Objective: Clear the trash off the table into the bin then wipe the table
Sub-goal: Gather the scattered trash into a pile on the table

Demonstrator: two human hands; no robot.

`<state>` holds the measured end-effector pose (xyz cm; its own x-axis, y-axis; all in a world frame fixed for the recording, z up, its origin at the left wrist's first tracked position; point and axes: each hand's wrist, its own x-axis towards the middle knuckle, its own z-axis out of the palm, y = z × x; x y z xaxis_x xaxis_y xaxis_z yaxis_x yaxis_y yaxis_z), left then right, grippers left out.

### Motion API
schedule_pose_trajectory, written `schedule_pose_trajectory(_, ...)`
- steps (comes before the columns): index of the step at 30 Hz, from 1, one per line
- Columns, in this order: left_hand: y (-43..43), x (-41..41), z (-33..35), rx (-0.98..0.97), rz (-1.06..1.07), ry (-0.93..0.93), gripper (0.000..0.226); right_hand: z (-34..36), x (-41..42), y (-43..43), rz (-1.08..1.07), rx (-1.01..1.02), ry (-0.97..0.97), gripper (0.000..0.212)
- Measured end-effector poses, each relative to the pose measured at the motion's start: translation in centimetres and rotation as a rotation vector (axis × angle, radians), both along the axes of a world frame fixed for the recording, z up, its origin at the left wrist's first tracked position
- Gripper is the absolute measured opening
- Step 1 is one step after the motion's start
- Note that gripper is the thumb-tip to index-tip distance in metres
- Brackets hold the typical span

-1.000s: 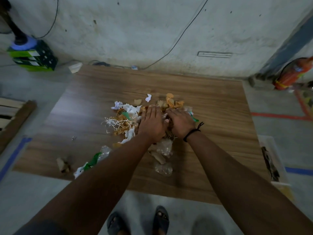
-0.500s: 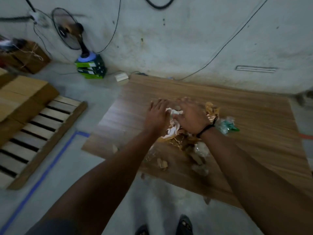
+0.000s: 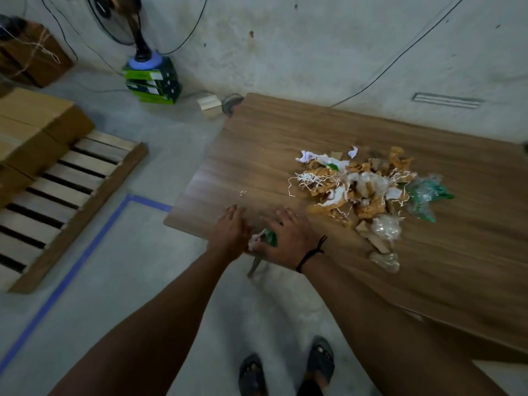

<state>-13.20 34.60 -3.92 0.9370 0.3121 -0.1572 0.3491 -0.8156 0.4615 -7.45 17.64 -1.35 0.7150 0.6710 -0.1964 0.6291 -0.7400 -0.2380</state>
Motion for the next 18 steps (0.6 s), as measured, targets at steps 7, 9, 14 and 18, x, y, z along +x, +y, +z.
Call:
schedule_pose_trajectory(7, 0.2, -1.3, -2.7, -0.181, -0.062, -0.032, 0.080, -3.1, -2.2, 2.5, -0.044, -0.051, -0.060, 0.065)
schedule_pose_trajectory(9, 0.5, -1.5, -3.0, -0.210, -0.031, -0.066, 0.067, -3.3, -2.5, 3.1, -0.052, 0.008, -0.043, 0.055)
schedule_pose_trajectory(14, 0.8, -1.5, -3.2, -0.211, -0.066, -0.137, 0.050, -4.2, -3.0, 2.7, -0.025, 0.205, -0.097, 0.032)
schedule_pose_trajectory(18, 0.2, -1.3, -3.0, -0.368, -0.053, -0.125, 0.049, -4.1, -3.0, 2.8, -0.098, 0.324, -0.061, 0.029)
